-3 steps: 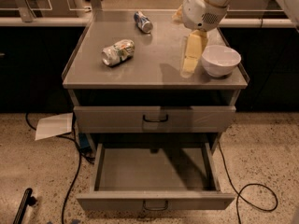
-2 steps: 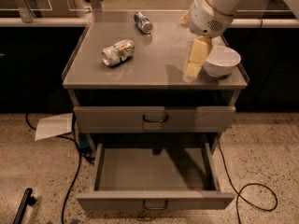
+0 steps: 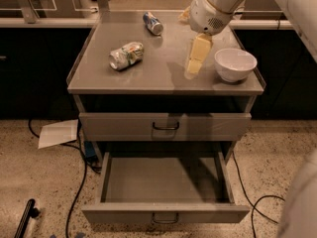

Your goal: Place 7up can into middle drawer

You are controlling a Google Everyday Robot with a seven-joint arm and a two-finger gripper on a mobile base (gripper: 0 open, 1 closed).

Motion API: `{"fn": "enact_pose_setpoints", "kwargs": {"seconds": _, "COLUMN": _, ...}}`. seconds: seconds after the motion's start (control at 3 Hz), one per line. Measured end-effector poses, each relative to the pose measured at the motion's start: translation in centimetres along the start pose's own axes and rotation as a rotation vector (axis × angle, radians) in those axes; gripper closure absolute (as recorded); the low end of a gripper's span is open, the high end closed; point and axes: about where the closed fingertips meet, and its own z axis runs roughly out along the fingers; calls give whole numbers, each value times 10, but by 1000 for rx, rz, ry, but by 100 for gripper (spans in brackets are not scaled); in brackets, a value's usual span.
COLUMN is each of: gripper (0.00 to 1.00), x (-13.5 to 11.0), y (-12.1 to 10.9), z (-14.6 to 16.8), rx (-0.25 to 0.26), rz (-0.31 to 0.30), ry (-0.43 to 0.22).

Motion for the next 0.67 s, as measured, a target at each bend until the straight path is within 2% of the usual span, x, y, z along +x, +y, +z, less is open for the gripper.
{"fn": "enact_pose_setpoints", "kwargs": {"seconds": 0.67, "gripper": 0, "x": -31, "y": -45, "z": 26, "rx": -26, "rz": -107, "ry": -37}}
